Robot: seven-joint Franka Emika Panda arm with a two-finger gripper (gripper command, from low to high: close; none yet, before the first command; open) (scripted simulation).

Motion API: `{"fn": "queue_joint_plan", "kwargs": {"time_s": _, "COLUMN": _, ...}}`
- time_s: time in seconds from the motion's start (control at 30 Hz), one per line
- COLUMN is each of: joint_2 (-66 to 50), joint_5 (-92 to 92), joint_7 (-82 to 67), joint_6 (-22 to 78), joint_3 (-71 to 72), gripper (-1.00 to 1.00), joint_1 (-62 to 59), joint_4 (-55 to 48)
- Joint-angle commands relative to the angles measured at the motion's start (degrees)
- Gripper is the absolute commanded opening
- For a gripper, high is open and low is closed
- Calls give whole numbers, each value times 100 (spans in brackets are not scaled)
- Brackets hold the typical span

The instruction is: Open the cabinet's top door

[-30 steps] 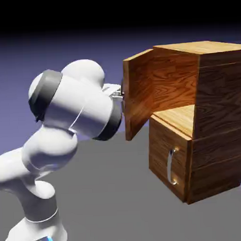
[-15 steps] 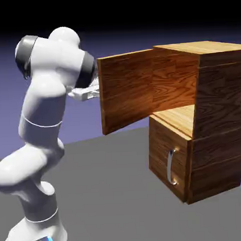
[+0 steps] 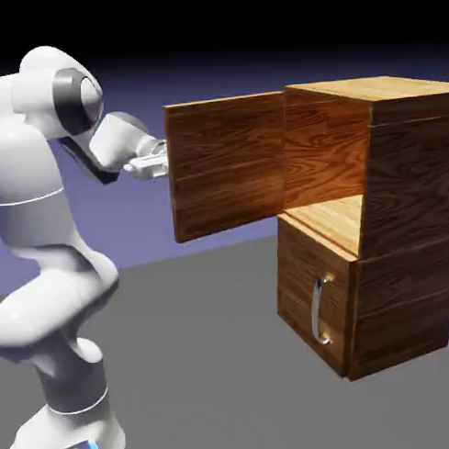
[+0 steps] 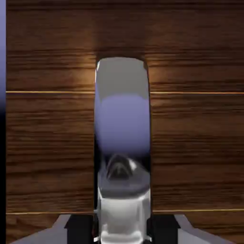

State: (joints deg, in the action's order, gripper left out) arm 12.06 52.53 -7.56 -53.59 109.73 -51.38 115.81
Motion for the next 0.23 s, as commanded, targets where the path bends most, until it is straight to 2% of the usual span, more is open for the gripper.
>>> {"fn": "queue_joint_plan", "kwargs": {"time_s": 0.0, "joint_2": 208, "joint_5": -121, "joint_7": -92, "joint_6": -40, "joint_3": 56, "gripper": -100, "joint_1": -143, "joint_4": -117}}
{"fn": "queue_joint_plan", "kwargs": {"time_s": 0.17, "joint_2": 1082, "joint_5": -657, "joint_7": -483, "joint_6": -39, "joint_3": 327, "gripper": -100, "joint_1": -793, "joint_4": -735}}
{"fn": "queue_joint_plan", "kwargs": {"time_s": 0.2, "joint_2": 1082, "joint_5": -657, "joint_7": -483, "joint_6": -39, "joint_3": 327, "gripper": 100, "joint_1": -793, "joint_4": -735}}
